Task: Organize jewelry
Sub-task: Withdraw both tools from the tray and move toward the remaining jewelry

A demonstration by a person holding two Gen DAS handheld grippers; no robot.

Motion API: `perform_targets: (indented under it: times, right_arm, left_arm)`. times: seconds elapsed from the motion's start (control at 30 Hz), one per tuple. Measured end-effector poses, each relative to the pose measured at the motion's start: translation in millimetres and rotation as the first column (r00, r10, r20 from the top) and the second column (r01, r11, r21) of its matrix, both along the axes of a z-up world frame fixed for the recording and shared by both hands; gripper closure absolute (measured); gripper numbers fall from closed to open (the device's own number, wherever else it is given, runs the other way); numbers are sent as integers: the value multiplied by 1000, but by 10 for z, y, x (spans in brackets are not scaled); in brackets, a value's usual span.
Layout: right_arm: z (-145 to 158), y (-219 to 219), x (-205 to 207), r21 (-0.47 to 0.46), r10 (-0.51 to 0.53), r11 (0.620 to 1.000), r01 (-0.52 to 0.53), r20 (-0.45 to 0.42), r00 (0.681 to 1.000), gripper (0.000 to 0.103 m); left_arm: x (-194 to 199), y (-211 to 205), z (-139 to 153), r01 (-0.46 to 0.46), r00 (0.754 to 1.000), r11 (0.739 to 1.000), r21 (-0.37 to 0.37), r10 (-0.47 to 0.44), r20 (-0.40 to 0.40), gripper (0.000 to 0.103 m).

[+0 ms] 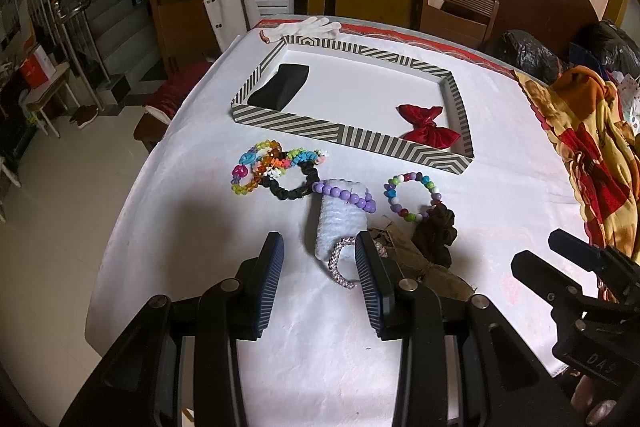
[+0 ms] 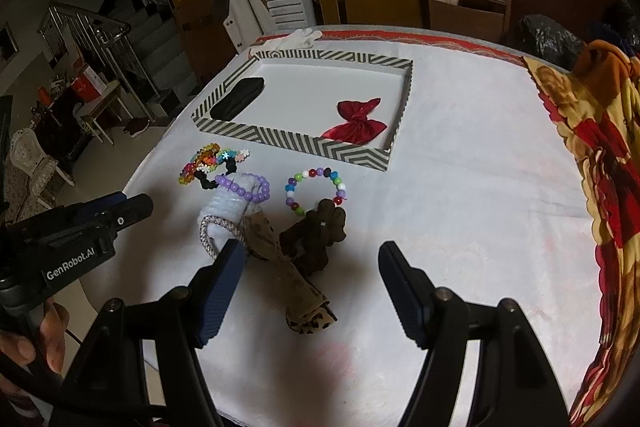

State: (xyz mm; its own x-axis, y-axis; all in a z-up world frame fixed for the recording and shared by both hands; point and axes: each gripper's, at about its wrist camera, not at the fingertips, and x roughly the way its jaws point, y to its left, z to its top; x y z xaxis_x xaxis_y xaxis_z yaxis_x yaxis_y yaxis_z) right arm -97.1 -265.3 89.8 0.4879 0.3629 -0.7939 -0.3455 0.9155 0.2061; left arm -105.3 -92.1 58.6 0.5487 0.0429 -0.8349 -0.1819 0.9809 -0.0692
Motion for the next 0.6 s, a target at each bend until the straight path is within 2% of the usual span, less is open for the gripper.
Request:
perform_targets:
  times: [0.23,0.4,0.6]
  right_arm:
    - [-52,13,10,-4,4,1000,-4,-12,1000,30]
    - [-200,-67,17,3,11,1000,-11,-54,998,30]
    - [-506,-189,-13,30,2,1000,3,-137,991,30]
  left_arm:
    - [-11,72,-44,-7,1000,1000,-10,7,-13,59]
    - [-23,208,-91,-22,999,999,-36,21,-28,59]
    - [-33,361,-246,-26,997,991,-134,17,-72,59]
